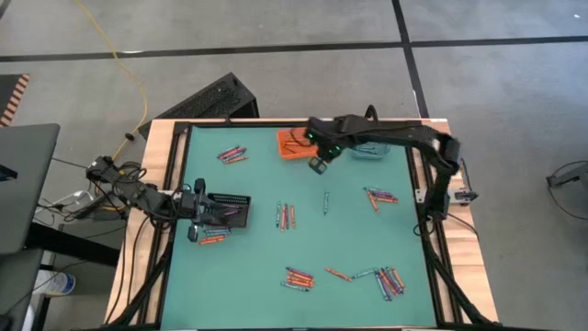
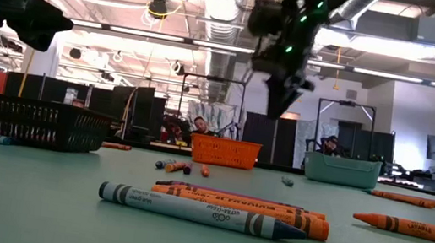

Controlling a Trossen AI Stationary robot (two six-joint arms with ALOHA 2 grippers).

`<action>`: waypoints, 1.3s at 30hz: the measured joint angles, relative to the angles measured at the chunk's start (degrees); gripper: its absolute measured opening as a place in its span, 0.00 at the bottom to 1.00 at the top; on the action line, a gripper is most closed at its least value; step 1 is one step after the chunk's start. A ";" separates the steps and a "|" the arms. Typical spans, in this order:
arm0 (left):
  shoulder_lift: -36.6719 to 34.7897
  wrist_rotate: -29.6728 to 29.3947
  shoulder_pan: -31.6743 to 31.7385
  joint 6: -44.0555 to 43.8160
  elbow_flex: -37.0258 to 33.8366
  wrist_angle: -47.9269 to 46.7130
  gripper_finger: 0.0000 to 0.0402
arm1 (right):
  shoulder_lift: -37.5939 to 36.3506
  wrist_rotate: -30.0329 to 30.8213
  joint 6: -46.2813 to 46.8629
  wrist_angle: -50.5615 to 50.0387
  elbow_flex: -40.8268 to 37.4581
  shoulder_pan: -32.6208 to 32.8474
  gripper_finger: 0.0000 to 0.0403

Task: Sort crayons

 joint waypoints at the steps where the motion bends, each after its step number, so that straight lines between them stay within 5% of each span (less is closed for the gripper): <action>1: -0.02 -0.02 0.02 0.00 0.00 0.01 0.24 | -1.82 0.98 0.47 -0.37 -1.49 0.93 0.19; 6: 0.00 0.00 0.00 0.00 0.00 0.01 0.24 | -12.28 5.55 5.41 0.15 -11.62 5.97 0.19; 18: -0.01 -0.02 0.00 0.00 0.00 0.01 0.24 | -28.21 5.15 27.00 1.11 -36.51 21.53 0.19; 30: -0.02 -0.02 0.02 0.00 0.00 0.01 0.24 | -29.32 2.10 46.82 -0.97 -44.60 26.38 0.19; 39: -0.02 -0.02 0.00 0.00 0.00 -0.01 0.24 | -25.91 1.73 47.63 -0.47 -44.87 26.39 0.19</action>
